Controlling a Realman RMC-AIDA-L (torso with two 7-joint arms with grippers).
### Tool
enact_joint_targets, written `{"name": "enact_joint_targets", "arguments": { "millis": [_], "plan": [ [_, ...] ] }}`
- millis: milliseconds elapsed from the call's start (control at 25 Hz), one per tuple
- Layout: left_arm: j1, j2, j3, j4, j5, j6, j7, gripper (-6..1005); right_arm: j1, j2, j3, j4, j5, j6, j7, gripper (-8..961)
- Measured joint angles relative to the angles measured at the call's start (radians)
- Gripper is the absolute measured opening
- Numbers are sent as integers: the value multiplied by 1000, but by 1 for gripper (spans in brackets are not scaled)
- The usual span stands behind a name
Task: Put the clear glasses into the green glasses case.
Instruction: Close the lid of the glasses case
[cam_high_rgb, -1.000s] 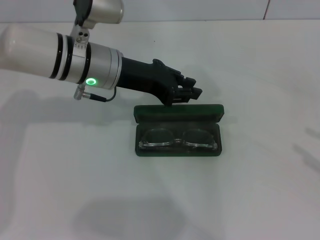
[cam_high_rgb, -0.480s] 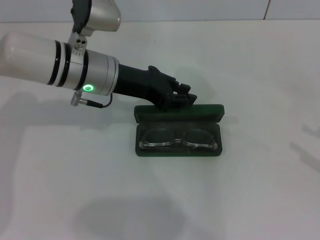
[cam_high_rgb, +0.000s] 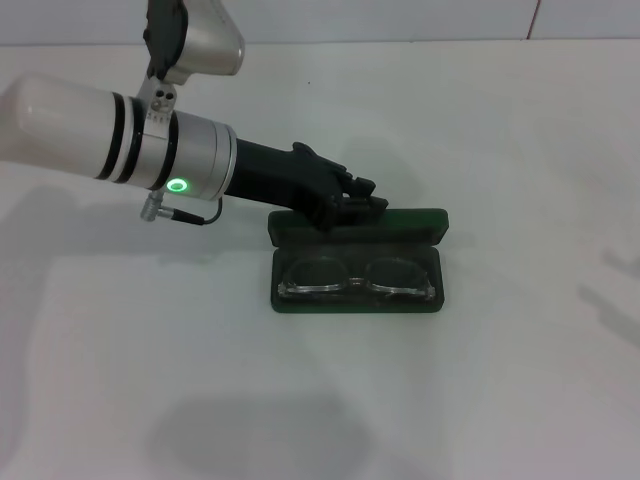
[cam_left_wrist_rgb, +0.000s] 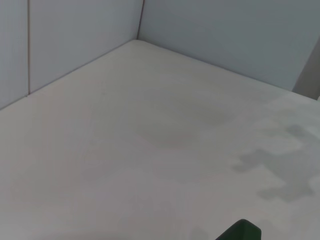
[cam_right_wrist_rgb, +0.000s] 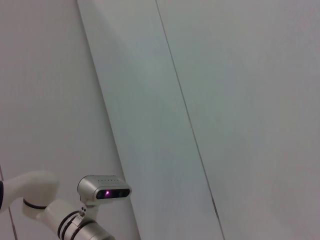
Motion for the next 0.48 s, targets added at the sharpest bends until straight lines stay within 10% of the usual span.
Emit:
{"name": "enact_joint_targets", "arguments": {
  "millis": [480],
  "plan": [
    [1, -2, -2, -3, -1, -2, 0, 121, 2, 0, 0, 6, 1, 7, -11, 569]
  ]
}}
